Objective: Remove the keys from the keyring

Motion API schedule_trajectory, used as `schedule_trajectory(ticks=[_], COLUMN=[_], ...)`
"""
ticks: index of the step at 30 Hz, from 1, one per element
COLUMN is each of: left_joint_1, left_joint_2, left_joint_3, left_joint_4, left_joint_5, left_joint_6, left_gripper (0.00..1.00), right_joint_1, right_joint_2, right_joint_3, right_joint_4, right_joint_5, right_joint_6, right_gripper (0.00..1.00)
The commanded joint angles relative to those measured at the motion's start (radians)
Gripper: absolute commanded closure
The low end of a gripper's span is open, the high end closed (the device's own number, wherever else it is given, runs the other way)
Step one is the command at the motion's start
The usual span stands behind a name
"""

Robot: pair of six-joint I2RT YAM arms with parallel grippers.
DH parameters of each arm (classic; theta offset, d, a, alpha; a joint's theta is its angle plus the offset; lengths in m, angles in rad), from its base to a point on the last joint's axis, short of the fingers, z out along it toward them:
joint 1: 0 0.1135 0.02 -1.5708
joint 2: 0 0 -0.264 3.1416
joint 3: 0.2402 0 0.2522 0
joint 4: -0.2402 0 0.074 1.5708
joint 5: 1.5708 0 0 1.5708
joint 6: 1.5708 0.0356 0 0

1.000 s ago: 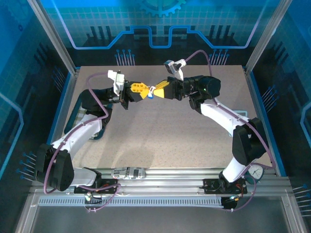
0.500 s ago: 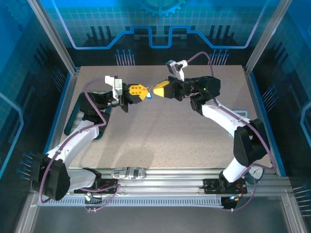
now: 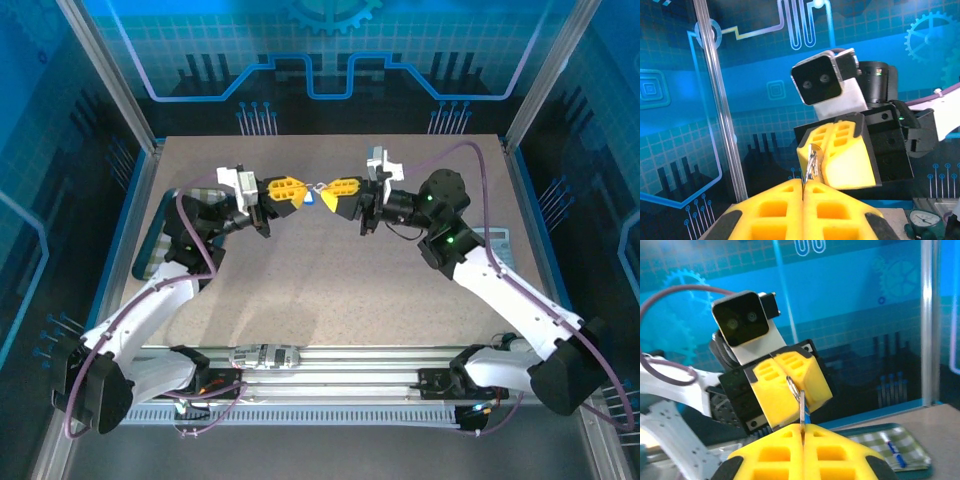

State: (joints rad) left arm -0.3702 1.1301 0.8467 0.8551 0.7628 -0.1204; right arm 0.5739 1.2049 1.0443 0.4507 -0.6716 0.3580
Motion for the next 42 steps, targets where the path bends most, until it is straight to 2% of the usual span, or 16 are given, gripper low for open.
schedule_trajectory(ticks=[1, 5, 15, 22, 29, 34, 38, 42], left_joint_1=[-0.007, -0.016, -0.023, -0.029, -0.037, -0.039, -0.039, -0.038], left_joint_2=[-0.012, -0.016, 0.005, -0.008, -0.013, -0.016, -0.011, -0.006], left_joint_3=[-0.008, -0.004, -0.003, 0.003, 0.018, -0.012, -0.036, -0.053], left_joint_4=[-0.008, -0.054, -0.031, -0.074, -0.136, -0.096, -0.030, 0.019], left_joint_5=[-0.053, -0.043, -0.041, 0.053, 0.107, 0.063, 0.049, 0.060], left_joint_6=[0.032, 0.056, 0.008, 0.017, 0.030, -0.012, -0.056, -0.084], left_gripper=[1.00, 1.00, 1.00, 1.00, 1.00, 1.00, 1.00, 1.00], right_joint_1=[0.019, 0.026, 0.107, 0.105, 0.126, 0.163, 0.208, 0.205], right_joint_2=[-0.020, -0.036, -0.085, -0.074, -0.084, -0.094, -0.109, -0.110], right_joint_3=[-0.021, -0.039, -0.079, -0.035, -0.029, -0.037, -0.081, -0.074], right_joint_4=[-0.088, -0.068, -0.073, -0.126, -0.151, -0.138, -0.060, -0.060], right_joint_5=[0.113, 0.156, 0.384, 0.373, 0.424, 0.480, 0.533, 0.566], right_joint_6=[-0.163, -0.188, -0.361, -0.367, -0.421, -0.505, -0.588, -0.566], right_gripper=[1.00, 1.00, 1.00, 1.00, 1.00, 1.00, 1.00, 1.00])
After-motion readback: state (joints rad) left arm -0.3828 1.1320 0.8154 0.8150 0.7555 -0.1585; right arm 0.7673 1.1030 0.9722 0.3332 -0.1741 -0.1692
